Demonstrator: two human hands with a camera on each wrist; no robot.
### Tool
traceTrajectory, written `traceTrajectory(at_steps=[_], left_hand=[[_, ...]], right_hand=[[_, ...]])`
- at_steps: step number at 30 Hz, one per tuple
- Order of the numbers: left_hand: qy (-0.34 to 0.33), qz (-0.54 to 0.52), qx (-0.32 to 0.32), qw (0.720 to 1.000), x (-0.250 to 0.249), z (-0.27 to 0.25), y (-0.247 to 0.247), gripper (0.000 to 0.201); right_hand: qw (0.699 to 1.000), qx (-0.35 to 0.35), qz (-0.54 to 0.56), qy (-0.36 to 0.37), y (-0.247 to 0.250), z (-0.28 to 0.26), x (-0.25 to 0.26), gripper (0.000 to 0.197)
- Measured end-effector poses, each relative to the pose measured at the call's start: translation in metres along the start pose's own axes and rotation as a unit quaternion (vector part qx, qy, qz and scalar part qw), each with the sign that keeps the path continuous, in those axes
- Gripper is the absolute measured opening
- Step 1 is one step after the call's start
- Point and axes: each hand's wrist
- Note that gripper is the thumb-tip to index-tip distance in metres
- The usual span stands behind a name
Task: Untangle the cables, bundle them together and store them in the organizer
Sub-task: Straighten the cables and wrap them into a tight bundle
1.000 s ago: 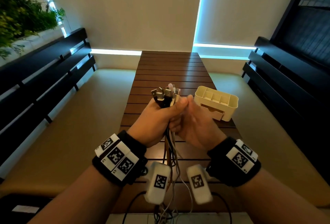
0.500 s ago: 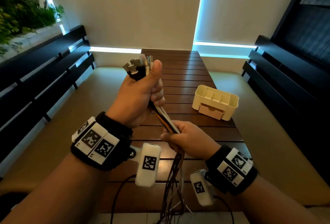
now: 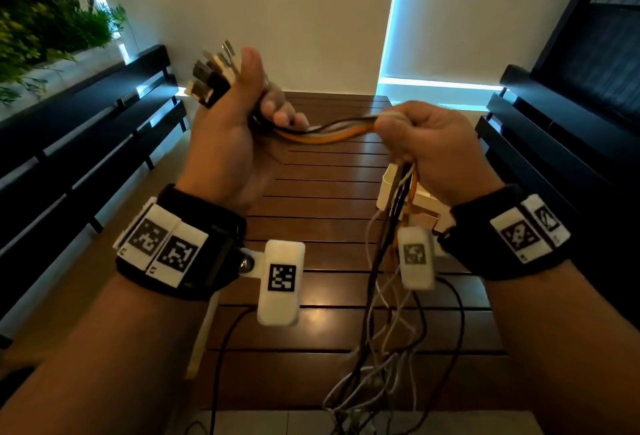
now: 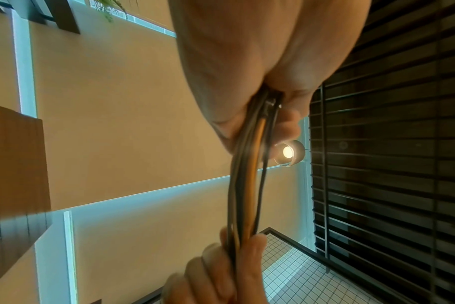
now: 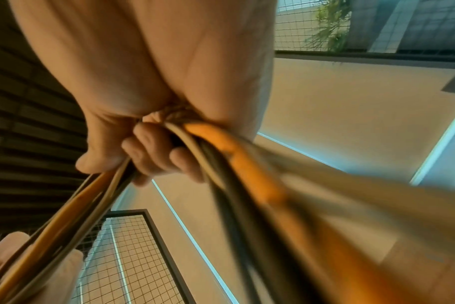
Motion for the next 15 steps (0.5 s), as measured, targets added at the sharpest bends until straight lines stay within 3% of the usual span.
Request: traceTrajectory(at_steps=[2, 4, 9, 11, 13, 15], left_hand=[[-0.016, -0.005, -0.014, 1.000, 0.001, 0.005, -0.001, 0.036], [-0.006, -0.005, -0.051, 0.999, 0.010, 0.002, 0.006, 0.038], [0.078, 0.116, -0.128, 0.982, 0.053, -0.022, 0.040, 0.030], [0.112, 0.209, -0.127, 0.963, 0.062, -0.028, 0.045, 0.027], [0.138, 0.284, -0.107, 0.943, 0.064, -0.032, 0.049, 0.038], [0.155, 0.379, -0.049, 0.911, 0.063, -0.033, 0.047, 0.025]], right_hand=[[0.999, -0.022, -0.022, 0.028, 0.000, 0.013, 0.001, 0.003], [0.997, -0.007, -0.069, 0.023, -0.003, 0.015, -0.016, 0.004], [0.983, 0.085, -0.144, -0.072, -0.014, -0.006, -0.076, 0.007], [0.976, 0.115, -0.159, -0.094, -0.016, -0.013, -0.083, 0.004], [0.974, 0.126, -0.156, -0.108, -0.016, -0.015, -0.085, 0.002], [0.976, 0.125, -0.137, -0.117, -0.016, -0.015, -0.085, 0.004]])
Point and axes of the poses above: each hand's wrist, its own z-axis towards the middle knuckle, its own y-axis out of the back of the hand, x = y × z, and after that the axes turned 2 degrees about x, right-handed
